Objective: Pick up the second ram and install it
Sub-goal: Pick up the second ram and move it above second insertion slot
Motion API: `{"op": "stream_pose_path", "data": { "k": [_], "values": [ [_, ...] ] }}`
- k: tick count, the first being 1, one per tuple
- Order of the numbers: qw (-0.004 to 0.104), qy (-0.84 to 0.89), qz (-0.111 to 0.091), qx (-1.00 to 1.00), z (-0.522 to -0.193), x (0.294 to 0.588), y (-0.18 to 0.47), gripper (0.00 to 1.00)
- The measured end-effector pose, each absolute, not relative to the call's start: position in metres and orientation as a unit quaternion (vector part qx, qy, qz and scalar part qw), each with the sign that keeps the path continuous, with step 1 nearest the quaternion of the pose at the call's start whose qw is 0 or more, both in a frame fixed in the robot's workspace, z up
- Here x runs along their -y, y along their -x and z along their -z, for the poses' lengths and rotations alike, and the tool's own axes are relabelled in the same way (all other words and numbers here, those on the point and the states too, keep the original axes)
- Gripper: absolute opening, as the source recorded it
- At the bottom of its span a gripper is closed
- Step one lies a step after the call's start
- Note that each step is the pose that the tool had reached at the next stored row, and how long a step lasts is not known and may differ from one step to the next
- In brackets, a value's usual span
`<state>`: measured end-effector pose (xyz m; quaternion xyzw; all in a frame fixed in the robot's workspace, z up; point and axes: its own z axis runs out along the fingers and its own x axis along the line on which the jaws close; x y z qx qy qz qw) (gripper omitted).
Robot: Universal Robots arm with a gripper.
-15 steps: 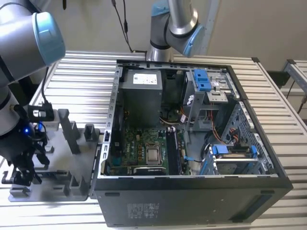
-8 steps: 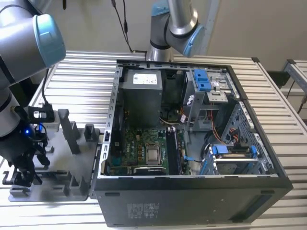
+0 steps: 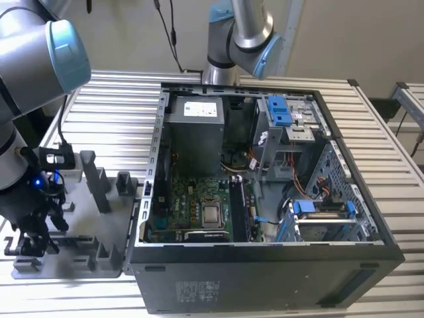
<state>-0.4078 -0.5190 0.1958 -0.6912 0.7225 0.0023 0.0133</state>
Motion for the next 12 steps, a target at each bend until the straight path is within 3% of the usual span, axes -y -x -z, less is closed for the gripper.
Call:
{"op": "stream_pose_path", "data": {
  "k": [1, 3, 4, 8, 11, 12],
  "values": [
    [0.013, 0.691, -0.002, -0.723, -0.1958, 0.5190, 0.4078, 0.45],
    [0.013, 0.691, -0.002, -0.723, -0.1957, 0.5190, 0.4078, 0.45],
    [0.013, 0.691, -0.002, -0.723, -0.1957, 0.5190, 0.4078, 0.38],
    [0.013, 0.691, -0.002, -0.723, -0.1955, 0.5190, 0.4078, 0.36],
    [0.013, 0.691, -0.002, -0.723, -0.1955, 0.5190, 0.4078, 0.23],
    [0.013, 0.691, -0.002, -0.723, -0.1954, 0.5190, 0.4078, 0.23]
  ]
}}
